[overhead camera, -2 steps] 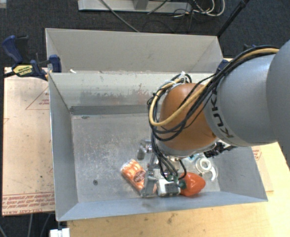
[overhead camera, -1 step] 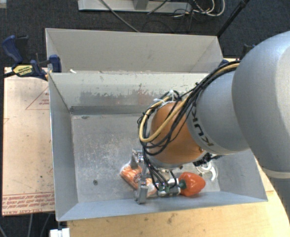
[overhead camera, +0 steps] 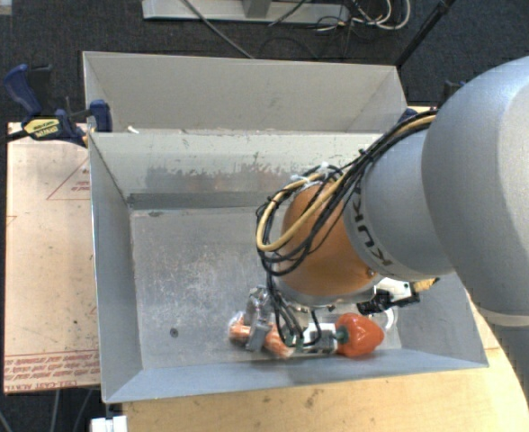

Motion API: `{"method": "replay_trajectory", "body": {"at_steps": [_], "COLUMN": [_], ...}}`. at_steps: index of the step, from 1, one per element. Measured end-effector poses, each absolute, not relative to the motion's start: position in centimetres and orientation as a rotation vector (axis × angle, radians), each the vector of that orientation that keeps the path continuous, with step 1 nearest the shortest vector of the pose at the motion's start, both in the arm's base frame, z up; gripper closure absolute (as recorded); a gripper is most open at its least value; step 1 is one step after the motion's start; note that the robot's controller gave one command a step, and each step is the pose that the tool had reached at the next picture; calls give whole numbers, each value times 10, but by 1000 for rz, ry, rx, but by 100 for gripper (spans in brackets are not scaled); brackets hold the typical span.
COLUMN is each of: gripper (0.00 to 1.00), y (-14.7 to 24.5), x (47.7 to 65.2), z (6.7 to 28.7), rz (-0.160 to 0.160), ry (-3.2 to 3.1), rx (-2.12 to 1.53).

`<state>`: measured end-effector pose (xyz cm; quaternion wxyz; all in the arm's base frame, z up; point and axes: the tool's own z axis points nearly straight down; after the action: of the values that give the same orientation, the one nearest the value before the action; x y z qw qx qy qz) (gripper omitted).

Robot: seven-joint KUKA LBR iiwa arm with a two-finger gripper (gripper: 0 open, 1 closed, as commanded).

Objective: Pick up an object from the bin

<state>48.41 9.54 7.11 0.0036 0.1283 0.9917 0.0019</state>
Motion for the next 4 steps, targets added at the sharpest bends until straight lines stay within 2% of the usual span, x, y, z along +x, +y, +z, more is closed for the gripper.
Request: {"method": "replay_trajectory", "body": {"at_steps": [2,4], "gripper": [100,100], "y": [95,95], "x": [483,482], "z": [74,109], "rz": [3,1], "ry": [3114,3119], "rx": [403,402]}}
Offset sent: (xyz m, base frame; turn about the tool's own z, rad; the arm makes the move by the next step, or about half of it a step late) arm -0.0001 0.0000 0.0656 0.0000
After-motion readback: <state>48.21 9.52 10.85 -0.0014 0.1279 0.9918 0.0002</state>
